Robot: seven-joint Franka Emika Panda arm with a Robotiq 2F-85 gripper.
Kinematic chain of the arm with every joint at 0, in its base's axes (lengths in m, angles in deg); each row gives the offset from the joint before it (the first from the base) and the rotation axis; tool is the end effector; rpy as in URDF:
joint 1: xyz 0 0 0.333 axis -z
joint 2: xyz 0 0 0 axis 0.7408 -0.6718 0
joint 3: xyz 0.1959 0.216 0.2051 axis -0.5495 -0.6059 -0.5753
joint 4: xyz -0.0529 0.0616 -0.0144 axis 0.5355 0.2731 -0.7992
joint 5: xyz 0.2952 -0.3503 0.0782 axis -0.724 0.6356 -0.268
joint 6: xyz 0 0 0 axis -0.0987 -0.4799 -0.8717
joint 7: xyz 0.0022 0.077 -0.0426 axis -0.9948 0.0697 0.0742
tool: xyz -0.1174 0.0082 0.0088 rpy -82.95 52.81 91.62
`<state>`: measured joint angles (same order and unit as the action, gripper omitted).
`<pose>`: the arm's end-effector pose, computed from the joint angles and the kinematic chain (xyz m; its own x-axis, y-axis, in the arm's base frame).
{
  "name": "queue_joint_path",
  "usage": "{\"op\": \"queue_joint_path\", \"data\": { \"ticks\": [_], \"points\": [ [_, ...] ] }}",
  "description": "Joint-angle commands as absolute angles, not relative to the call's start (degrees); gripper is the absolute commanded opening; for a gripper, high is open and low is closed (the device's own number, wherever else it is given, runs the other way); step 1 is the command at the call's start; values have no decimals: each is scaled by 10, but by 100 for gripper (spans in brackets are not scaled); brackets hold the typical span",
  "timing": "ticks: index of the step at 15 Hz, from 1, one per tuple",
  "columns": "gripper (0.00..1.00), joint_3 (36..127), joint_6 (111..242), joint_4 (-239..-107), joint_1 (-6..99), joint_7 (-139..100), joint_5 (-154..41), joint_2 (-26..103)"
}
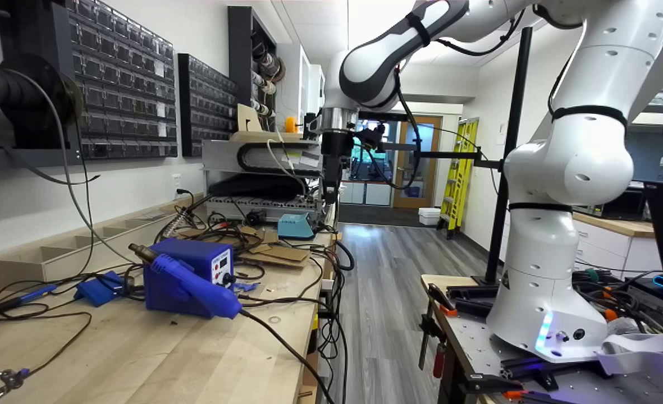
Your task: Pick up the blue tool
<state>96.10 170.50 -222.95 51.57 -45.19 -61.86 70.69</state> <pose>0.4557 -0.1812 0.3693 0.9975 -0.0385 0.0597 -0.0318 -0.9935 -0.1090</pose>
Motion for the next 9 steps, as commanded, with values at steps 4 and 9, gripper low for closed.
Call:
{"op": "queue_joint_path", "data": {
  "ticks": [4,9],
  "points": [
    [100,921,1739,-2240,538,-414,-602,710],
    [100,860,1819,-2255,543,-279,-544,698]
  ]
}}
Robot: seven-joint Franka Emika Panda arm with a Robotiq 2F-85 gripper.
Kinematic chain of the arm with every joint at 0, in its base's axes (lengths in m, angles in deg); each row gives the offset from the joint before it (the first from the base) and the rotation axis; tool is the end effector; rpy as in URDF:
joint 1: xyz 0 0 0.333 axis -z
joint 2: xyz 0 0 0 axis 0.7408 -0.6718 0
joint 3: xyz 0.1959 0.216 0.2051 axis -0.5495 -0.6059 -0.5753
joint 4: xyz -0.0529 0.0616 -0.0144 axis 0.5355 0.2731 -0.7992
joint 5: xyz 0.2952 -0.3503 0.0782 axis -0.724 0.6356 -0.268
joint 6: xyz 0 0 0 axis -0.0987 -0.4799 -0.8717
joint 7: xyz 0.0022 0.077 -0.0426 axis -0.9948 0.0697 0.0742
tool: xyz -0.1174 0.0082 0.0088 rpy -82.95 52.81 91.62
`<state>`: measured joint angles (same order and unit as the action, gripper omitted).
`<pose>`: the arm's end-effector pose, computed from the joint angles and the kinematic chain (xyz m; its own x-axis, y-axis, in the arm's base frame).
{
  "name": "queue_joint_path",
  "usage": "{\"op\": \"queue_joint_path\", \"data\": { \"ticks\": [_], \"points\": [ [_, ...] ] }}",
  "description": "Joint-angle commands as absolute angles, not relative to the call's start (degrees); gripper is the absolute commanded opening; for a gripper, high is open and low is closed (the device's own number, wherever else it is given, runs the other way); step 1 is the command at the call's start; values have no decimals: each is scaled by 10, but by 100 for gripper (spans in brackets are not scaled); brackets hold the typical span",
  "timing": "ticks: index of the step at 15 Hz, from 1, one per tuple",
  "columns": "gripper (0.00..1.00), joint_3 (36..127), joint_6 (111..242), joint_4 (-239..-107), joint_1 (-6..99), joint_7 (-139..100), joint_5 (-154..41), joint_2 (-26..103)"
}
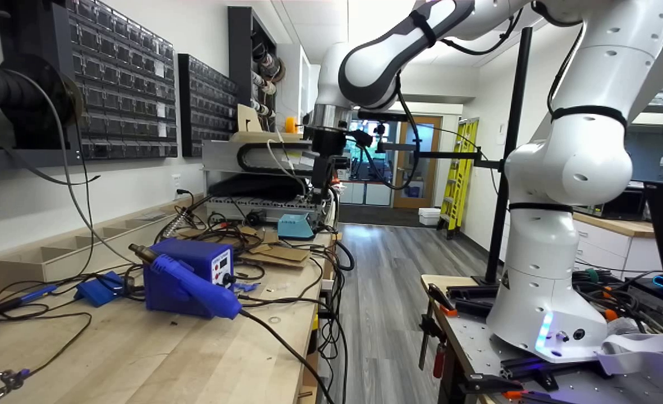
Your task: Pick up the blue tool
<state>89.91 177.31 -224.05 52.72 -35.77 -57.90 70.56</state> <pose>0.4754 -0.1454 0.3735 0.9887 -0.0746 0.1301 -0.0734 -0.9972 -0.0137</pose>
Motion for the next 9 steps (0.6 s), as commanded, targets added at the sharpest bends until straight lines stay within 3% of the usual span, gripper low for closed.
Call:
{"op": "queue_joint_path", "data": {
  "ticks": [1,9],
  "points": [
    [100,850,1827,-2256,545,-253,-534,694],
    [100,785,1826,-2243,525,-123,-506,649]
  ]
}}
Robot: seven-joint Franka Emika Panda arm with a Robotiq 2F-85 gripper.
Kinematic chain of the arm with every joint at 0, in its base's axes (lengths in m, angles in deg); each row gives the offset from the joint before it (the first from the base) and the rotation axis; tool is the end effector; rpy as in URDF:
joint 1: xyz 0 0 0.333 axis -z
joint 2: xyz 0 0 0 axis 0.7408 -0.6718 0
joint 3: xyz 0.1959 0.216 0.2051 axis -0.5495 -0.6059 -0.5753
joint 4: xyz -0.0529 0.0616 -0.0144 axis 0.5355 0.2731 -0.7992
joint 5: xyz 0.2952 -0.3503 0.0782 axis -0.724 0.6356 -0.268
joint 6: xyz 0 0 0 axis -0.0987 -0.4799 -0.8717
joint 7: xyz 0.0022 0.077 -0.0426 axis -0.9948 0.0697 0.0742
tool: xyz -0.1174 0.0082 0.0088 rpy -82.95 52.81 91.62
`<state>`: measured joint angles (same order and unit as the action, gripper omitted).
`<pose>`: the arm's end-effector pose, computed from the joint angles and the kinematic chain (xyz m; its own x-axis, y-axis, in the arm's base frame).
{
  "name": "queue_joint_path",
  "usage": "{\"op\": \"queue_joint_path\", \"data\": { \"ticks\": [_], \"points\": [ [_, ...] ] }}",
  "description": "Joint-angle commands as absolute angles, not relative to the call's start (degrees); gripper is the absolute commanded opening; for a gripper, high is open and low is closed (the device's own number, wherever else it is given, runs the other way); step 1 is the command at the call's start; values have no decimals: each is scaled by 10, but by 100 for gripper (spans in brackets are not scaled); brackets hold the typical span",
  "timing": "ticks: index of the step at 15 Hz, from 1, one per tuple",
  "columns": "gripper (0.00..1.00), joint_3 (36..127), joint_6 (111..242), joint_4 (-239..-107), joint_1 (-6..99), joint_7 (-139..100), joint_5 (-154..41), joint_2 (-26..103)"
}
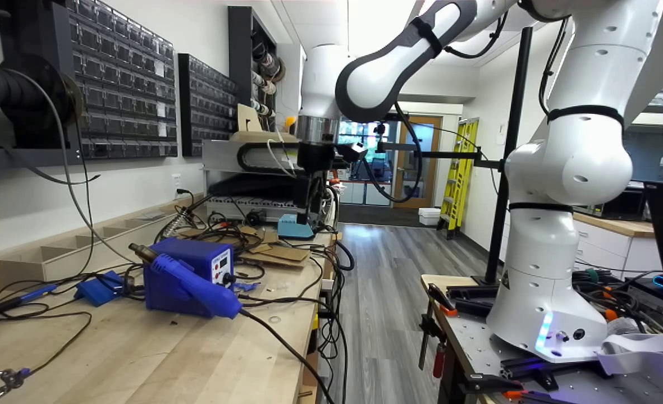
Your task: Pick up the blue tool
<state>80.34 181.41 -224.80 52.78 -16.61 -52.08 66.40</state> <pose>0.4974 -0.0673 0.3409 0.9786 -0.1658 0.1217 -0.1746 -0.9824 0.0660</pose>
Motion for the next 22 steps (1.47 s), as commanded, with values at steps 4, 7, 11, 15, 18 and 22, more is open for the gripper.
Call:
{"op": "queue_joint_path", "data": {
  "ticks": [4,7,11,15,18,22],
  "points": [
    [100,760,1838,-2230,513,-93,-509,622],
    [100,751,1863,-2224,502,-91,-513,600],
    [100,745,1912,-2216,488,-91,-511,570],
    [100,749,1916,-2220,479,-113,-521,567],
    [100,749,1920,-2215,474,-113,-521,557],
    [100,749,1920,-2213,474,-113,-520,557]
  ]
}}
